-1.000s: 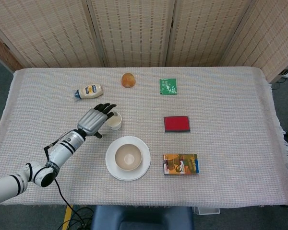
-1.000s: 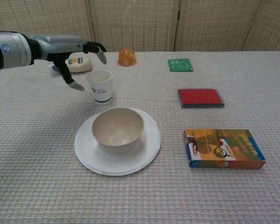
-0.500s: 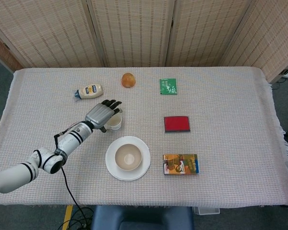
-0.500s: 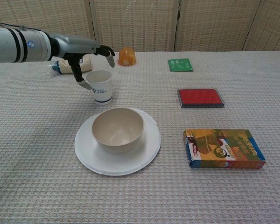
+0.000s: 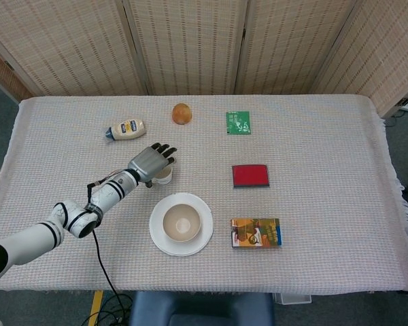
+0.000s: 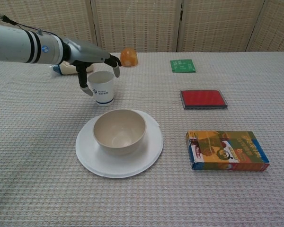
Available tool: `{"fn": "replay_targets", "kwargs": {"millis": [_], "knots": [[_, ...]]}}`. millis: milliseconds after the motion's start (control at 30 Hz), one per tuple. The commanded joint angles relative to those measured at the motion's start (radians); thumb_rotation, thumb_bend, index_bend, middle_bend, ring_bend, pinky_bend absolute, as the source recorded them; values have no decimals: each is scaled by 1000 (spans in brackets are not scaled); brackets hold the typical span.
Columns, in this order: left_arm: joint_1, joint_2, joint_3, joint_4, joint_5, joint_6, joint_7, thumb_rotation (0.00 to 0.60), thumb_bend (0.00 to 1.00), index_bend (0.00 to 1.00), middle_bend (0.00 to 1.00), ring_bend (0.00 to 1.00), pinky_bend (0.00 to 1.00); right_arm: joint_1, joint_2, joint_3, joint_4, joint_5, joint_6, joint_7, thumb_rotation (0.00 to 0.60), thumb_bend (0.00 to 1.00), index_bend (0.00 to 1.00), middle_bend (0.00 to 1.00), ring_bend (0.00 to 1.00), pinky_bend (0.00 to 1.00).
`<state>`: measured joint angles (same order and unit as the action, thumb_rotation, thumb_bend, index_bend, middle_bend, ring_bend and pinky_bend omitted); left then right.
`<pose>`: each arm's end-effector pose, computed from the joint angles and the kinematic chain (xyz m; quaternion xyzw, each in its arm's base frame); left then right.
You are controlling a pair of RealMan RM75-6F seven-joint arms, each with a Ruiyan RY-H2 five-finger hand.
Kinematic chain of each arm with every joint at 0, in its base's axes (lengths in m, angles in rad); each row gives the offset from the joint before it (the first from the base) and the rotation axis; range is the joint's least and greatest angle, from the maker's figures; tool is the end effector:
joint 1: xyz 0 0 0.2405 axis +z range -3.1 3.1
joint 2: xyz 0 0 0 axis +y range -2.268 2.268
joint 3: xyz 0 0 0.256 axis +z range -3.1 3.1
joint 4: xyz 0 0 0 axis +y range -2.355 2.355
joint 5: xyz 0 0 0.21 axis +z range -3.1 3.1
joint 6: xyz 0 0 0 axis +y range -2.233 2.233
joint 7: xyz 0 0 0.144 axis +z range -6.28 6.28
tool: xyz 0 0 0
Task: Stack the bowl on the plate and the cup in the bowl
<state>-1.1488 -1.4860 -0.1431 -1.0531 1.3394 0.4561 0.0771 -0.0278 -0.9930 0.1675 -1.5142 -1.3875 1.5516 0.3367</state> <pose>-0.0946 0.4600 0.0026 -0.8734 -0.2103 -0.2288 0.3749 -0.3519 -0.1650 0.2468 0.4752 -0.3990 0.4429 0.6472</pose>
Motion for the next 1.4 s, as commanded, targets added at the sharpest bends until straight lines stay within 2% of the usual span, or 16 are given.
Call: {"fn": "replay_targets", "kwargs": {"millis": [33, 200, 600, 833, 967, 1167, 1400], "knots": [[-12, -11, 5, 16, 5, -8, -3, 600, 204, 234, 62, 0, 144, 1, 0, 0, 1, 1, -3, 1, 600, 127, 4, 40, 0, 0], [-27, -24, 13, 43, 18, -15, -20, 600, 204, 252, 66, 0, 144, 2, 1, 1, 3, 5, -5, 3, 600, 127, 4, 40, 0, 0], [-45, -32, 34, 90, 61, -5, -77, 600, 204, 444, 91, 0, 144, 13, -3, 3, 6, 14, -25, -8, 600, 127, 4, 40, 0, 0], [-47, -14, 41, 82, 64, 2, -74, 600, 204, 484, 100, 0, 144, 19, -4, 4, 7, 17, -34, -14, 600, 127, 5, 40, 0, 0], [-50, 13, 38, 42, 52, 7, -43, 600, 204, 487, 102, 0, 144, 20, -4, 3, 8, 13, -35, -9, 600, 127, 4, 40, 0, 0], [-42, 82, 25, -92, -29, 21, 80, 600, 204, 492, 105, 0, 144, 23, 0, 3, 21, 9, -43, 23, 600, 127, 5, 40, 0, 0], [-51, 167, 31, -315, -253, 81, 333, 600, 204, 499, 107, 0, 144, 41, 6, 10, 61, 19, -85, 100, 600, 127, 5, 41, 0, 0]]}}
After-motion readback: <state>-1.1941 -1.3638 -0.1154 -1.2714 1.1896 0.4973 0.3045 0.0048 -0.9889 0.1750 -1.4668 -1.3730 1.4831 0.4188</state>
